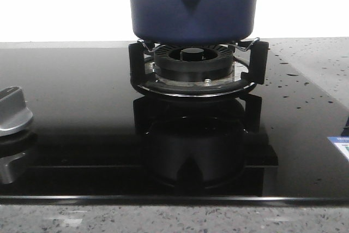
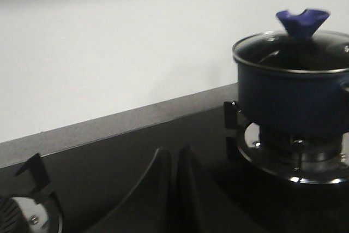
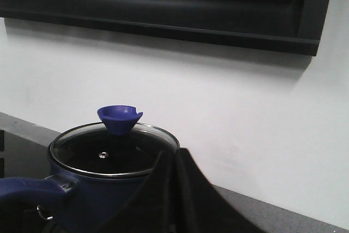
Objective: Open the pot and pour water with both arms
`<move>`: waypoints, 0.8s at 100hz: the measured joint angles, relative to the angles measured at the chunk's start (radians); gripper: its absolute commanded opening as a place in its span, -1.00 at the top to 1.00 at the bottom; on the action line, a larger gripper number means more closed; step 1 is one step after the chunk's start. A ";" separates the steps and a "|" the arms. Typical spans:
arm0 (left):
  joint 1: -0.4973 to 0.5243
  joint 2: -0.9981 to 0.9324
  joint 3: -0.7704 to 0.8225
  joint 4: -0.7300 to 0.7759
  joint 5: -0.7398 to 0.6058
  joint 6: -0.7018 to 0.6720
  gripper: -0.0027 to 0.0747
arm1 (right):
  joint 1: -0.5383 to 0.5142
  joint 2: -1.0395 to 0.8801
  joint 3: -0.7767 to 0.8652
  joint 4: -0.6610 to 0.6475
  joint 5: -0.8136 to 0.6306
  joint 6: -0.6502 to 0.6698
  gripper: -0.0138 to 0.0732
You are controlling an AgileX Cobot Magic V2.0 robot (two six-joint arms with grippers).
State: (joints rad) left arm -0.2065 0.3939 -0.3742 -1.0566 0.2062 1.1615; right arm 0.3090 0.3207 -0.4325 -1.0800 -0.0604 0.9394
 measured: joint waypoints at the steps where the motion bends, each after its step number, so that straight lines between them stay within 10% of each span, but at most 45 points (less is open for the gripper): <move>1: 0.000 0.000 0.000 0.030 0.000 -0.026 0.98 | 0.000 0.000 0.000 0.000 0.000 0.000 0.84; 25: 0.000 -0.074 0.111 0.905 -0.044 -0.992 0.98 | 0.000 0.000 0.000 0.000 0.000 0.000 0.84; 80: 0.090 -0.397 0.376 0.974 -0.024 -1.098 0.98 | 0.000 0.000 0.000 0.000 0.000 0.000 0.84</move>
State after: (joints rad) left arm -0.1161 -0.0033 0.0016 -0.0826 0.1820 0.0630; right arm 0.3090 0.3207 -0.4325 -1.0800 -0.0604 0.9394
